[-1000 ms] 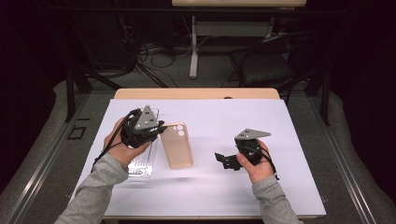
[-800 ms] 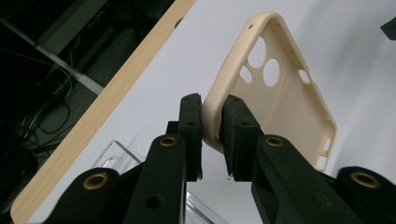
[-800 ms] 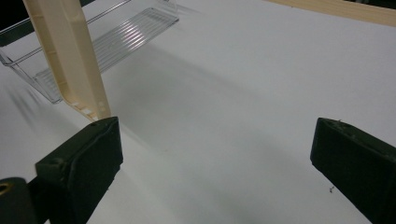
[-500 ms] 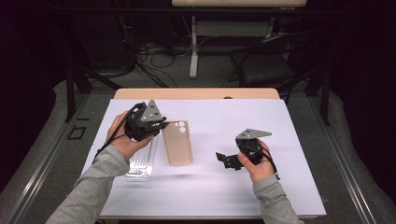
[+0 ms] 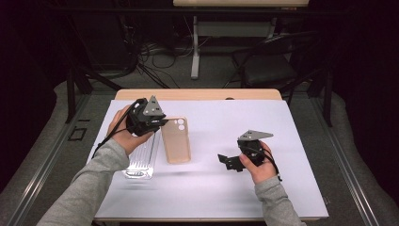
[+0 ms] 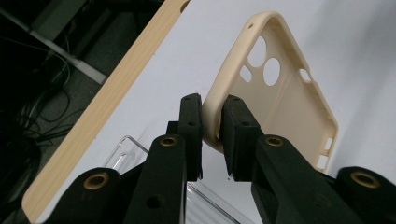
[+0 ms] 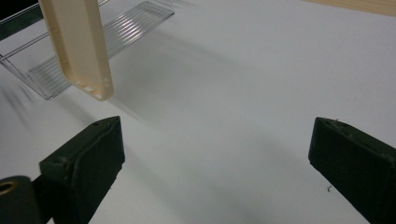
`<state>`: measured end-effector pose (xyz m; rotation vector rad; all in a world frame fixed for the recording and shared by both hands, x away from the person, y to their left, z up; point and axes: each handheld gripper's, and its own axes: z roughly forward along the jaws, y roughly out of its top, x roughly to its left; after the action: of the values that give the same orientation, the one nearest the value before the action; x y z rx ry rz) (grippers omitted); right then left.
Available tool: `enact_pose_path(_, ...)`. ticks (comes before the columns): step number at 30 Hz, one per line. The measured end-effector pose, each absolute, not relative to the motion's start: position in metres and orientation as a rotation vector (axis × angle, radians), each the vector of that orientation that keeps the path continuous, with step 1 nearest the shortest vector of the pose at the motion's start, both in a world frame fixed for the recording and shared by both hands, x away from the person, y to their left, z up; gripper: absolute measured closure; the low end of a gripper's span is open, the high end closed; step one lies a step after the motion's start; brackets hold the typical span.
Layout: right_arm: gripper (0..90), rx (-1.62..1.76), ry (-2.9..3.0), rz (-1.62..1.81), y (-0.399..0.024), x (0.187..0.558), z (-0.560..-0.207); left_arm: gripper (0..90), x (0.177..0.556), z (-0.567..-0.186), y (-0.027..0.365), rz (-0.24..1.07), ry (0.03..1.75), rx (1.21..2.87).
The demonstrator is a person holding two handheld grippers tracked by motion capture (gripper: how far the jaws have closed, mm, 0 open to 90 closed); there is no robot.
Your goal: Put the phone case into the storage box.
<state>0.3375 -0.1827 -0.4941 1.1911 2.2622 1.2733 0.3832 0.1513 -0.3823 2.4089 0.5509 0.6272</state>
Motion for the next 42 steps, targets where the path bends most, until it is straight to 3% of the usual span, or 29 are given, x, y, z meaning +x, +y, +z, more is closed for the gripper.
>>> enact_pose_path(18, 3.7, 1.190, 2.282, 1.251, -0.181, 0.338, -0.497, 79.3, 0.394, -0.379, 0.166, 0.642, 0.545, 2.356)
enact_pose_path(42, 3.8, 1.186, 2.278, 1.242, -0.180, 0.338, -0.498, 79.3, 0.409, -0.363, 0.183, 0.828, 0.470, 2.339)
